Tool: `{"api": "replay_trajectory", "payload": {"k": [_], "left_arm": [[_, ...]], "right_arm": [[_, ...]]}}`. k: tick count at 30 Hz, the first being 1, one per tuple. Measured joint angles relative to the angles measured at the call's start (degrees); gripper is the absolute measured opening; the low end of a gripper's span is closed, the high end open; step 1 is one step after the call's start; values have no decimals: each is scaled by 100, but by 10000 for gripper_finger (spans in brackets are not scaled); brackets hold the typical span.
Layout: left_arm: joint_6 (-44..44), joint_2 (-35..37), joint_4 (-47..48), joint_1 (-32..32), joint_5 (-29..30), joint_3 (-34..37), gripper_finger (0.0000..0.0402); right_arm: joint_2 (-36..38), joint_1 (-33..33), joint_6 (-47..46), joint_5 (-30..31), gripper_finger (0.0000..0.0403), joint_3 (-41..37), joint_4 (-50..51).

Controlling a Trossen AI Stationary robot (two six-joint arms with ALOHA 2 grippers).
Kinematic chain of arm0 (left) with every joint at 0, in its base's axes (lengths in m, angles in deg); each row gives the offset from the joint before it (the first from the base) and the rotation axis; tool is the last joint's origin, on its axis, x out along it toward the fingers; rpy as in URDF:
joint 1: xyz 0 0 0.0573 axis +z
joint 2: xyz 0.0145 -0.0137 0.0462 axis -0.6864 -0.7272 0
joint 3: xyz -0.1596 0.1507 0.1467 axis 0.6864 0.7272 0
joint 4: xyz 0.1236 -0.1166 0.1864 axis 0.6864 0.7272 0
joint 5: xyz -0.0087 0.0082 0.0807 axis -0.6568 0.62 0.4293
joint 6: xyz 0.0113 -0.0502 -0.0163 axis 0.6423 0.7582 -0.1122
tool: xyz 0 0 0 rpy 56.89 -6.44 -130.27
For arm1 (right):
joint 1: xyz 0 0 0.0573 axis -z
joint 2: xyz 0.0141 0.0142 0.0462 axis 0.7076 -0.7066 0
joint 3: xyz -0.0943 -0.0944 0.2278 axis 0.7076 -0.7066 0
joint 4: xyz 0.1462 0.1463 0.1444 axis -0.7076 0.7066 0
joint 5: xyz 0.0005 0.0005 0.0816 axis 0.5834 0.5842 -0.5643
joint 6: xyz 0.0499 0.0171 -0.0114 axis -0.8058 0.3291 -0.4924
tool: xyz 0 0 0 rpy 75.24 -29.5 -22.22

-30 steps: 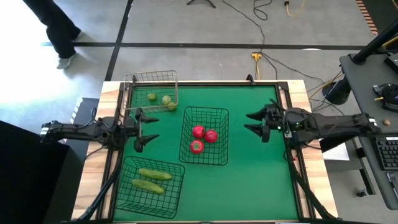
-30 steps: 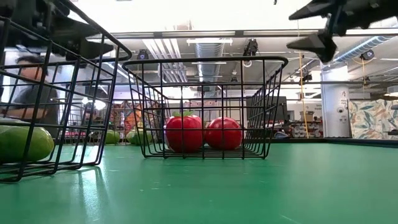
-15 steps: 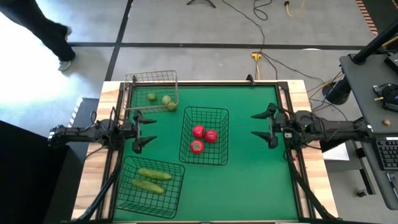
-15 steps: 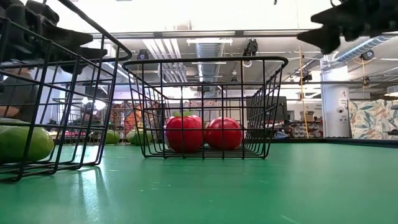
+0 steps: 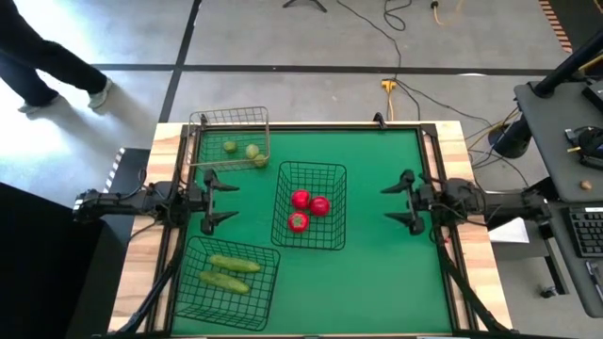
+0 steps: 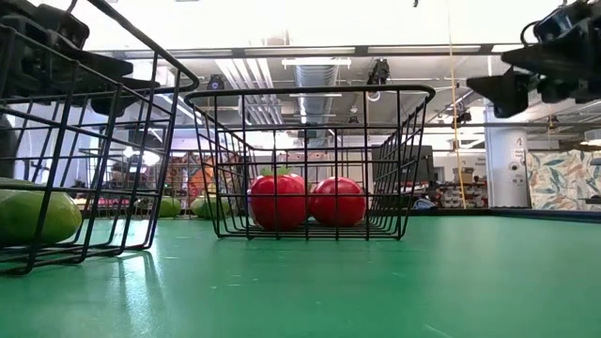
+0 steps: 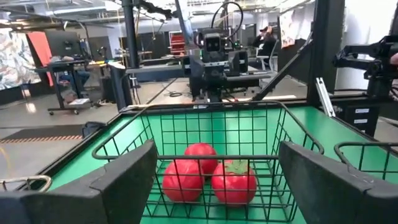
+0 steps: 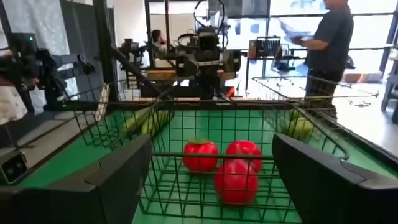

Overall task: Sort produce into baskets
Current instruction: Return to Home Position

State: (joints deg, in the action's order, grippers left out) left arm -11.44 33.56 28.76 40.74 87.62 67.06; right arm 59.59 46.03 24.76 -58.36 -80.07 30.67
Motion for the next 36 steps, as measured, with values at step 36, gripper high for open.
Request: {"api": "replay_trajectory", "payload": {"k": [36], "left_arm": [[13,-161,89,-2,-275,-76,318]], "right_arm": [[-343,2,-215,-492,325,-9,160]]}}
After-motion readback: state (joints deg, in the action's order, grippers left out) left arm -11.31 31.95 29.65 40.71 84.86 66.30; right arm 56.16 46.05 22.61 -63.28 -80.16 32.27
